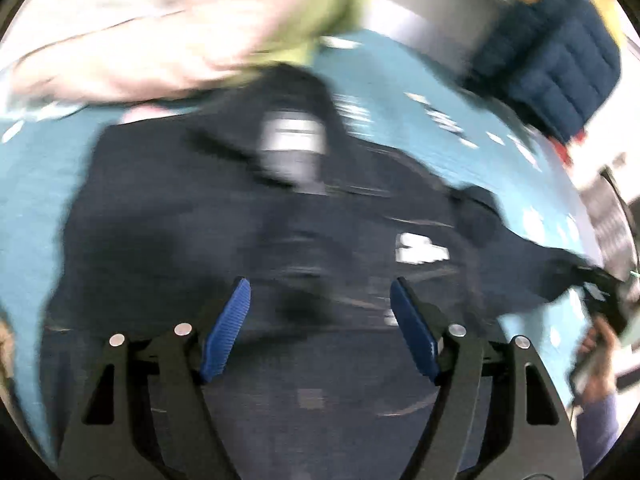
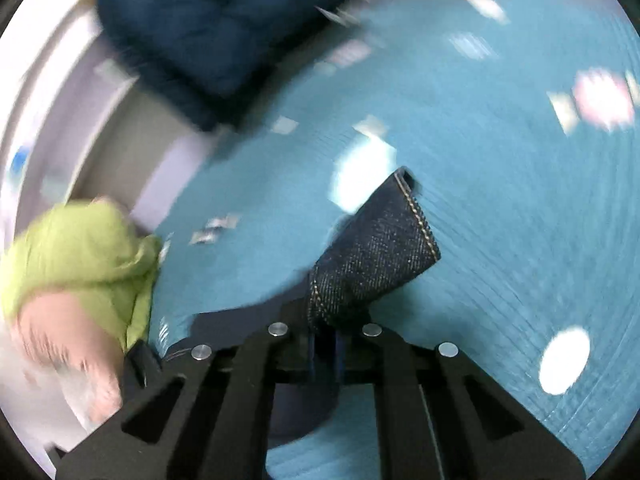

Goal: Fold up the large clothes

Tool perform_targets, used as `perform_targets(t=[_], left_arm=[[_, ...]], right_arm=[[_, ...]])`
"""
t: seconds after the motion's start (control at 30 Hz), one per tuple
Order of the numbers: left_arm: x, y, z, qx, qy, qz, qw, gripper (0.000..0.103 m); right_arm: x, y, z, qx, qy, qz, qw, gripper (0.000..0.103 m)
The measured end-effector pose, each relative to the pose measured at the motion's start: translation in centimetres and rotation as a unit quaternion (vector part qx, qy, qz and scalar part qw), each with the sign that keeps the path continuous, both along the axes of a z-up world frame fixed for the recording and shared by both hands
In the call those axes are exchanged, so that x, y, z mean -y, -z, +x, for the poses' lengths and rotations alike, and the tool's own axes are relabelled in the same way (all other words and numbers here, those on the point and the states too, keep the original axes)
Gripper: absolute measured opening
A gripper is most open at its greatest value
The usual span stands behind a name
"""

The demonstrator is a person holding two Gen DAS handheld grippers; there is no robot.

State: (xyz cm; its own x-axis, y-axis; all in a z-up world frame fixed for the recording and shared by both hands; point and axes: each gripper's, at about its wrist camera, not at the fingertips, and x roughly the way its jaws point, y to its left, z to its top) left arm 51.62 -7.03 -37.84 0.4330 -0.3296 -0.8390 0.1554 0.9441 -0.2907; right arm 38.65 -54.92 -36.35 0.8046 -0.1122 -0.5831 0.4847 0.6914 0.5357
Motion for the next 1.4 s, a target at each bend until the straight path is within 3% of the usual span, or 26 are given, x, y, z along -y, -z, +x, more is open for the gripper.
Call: perform_targets(t=[0.13, 0.27, 0.37, 0.47, 0.6, 0.7, 0.77, 0.9, 0.97, 1.03, 1.13, 1.2, 1.27, 1.3, 1.33, 1.4], left_arm=[[-6.4, 0.8, 1.3, -0.022, -0.067, 0.014, 0.9974, 0.073], [-10.7, 0.6, 1.3, -0.030, -0.100, 0.004, 0.9946, 0.073], [-12.7, -0.3, 0.6, -0.018, -0.115, -0.001, 0.9932, 0.073], [-14.5, -1.4, 0.0, -0.009, -0.130, -0.006, 0.9915, 0.073], [-16.6, -2.6, -0.6, 0.007, -0.143, 0.001, 0.9897, 0.078], [-17.2, -3.0, -1.0, 0.004, -0.140, 0.004, 0.9902, 0.078], [-17.5, -3.2, -0.9, 0.005, -0.135, 0.001, 0.9908, 0.078], [-17.1, -3.6, -0.6, 0.010, -0.128, -0.014, 0.9917, 0.078], [-16.4, -3.7, -0.1, 0.011, -0.122, -0.015, 0.9924, 0.079], [-15.1, -3.8, 0.3, 0.010, -0.113, -0.023, 0.9933, 0.079], [-13.1, -4.1, 0.9, 0.013, -0.098, -0.030, 0.9947, 0.079], [-11.8, -4.0, 1.4, 0.011, -0.086, -0.033, 0.9957, 0.081], [-10.3, -3.1, 2.0, -0.006, -0.063, -0.041, 0.9972, 0.083], [-9.7, -2.5, 2.4, -0.018, -0.057, -0.033, 0.9977, 0.083], [-8.8, -1.6, 2.8, -0.036, -0.045, -0.017, 0.9982, 0.083], [-7.1, 0.5, 3.4, -0.070, -0.020, 0.005, 0.9974, 0.083]], right_arm=[[-8.0, -5.5, 3.8, 0.056, -0.099, -0.069, 0.991, 0.006], [-18.8, -8.4, 7.6, 0.103, -0.209, -0.078, 0.969, 0.006], [-27.0, -8.7, 9.9, 0.113, -0.285, -0.064, 0.950, 0.006], [-34.8, -6.5, 11.9, 0.086, -0.343, -0.038, 0.935, 0.006], [-44.1, 0.4, 14.0, -0.014, -0.405, -0.052, 0.913, 0.009], [-46.2, 6.4, 14.3, -0.102, -0.416, -0.054, 0.902, 0.017], [-46.3, 8.0, 14.1, -0.122, -0.416, -0.045, 0.900, 0.021], [-44.0, 5.8, 12.7, -0.095, -0.415, -0.020, 0.904, 0.033], [-42.5, 3.5, 11.8, -0.069, -0.402, -0.039, 0.912, 0.067], [-40.3, 1.5, 11.0, -0.047, -0.392, -0.043, 0.918, 0.078], [-37.2, -0.6, 10.2, -0.022, -0.380, -0.024, 0.925, 0.078], [-34.1, -1.4, 10.3, -0.017, -0.351, -0.020, 0.936, 0.078], [-30.5, -0.7, 10.6, -0.044, -0.316, -0.008, 0.948, 0.076], [-29.2, 0.0, 10.9, -0.060, -0.306, -0.003, 0.950, 0.069], [-27.4, 1.0, 11.4, -0.082, -0.298, 0.005, 0.951, 0.055], [-24.3, 4.1, 12.7, -0.149, -0.282, 0.022, 0.948, 0.043]])
